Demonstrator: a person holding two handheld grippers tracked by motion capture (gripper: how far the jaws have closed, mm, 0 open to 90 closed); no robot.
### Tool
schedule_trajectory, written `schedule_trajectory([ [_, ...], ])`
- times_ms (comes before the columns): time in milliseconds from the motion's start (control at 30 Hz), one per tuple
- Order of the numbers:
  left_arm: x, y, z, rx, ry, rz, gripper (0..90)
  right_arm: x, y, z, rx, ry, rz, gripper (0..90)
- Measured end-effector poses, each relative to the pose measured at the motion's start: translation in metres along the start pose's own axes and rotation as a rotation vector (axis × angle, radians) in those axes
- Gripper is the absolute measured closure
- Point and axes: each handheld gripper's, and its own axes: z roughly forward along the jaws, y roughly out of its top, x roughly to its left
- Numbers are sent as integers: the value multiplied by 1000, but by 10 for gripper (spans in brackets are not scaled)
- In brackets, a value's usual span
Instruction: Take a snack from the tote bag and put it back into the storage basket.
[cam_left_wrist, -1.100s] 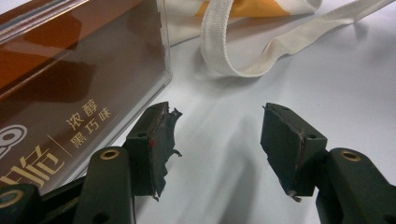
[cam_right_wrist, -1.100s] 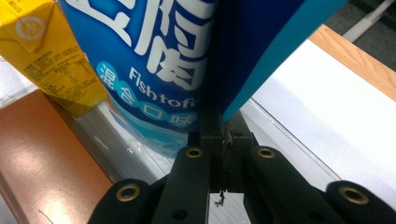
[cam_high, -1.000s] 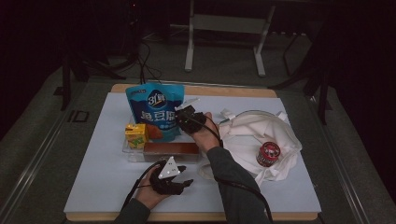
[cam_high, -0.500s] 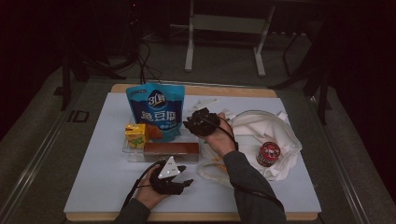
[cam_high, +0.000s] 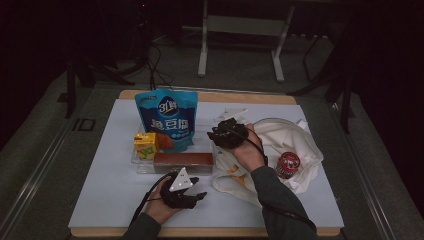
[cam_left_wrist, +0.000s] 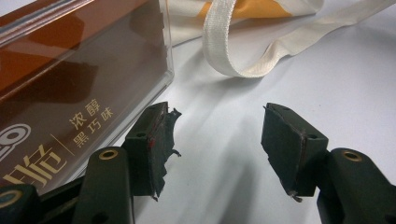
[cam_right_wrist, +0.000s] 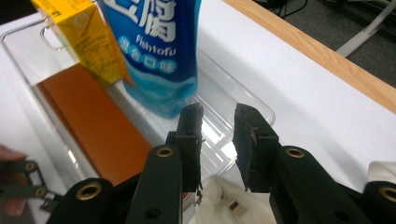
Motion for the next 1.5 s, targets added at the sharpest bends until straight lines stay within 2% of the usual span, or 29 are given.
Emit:
schedule_trajectory([
  [300, 0, 0, 0, 1, -2, -3, 422, 1, -7, -21, 11, -53, -26, 761],
  [433, 1, 0, 0, 1, 0, -7, 418, 0, -11, -30, 3, -60, -24, 762],
  [800, 1, 0, 0, -1, -1, -7, 417, -12, -23, -52, -18, -95, 36, 759],
  [1033, 1, 0, 0, -5, -2, -17, 417, -18, -30, -66, -44, -88, 71, 761],
  [1233, 1, 0, 0, -4, -1, -15, 416, -19, -38, -70, -32, -91, 67, 757],
  [1500, 1, 0, 0, -3, 1, -13, 415, -26, -46, -80, -39, -95, 93, 758],
])
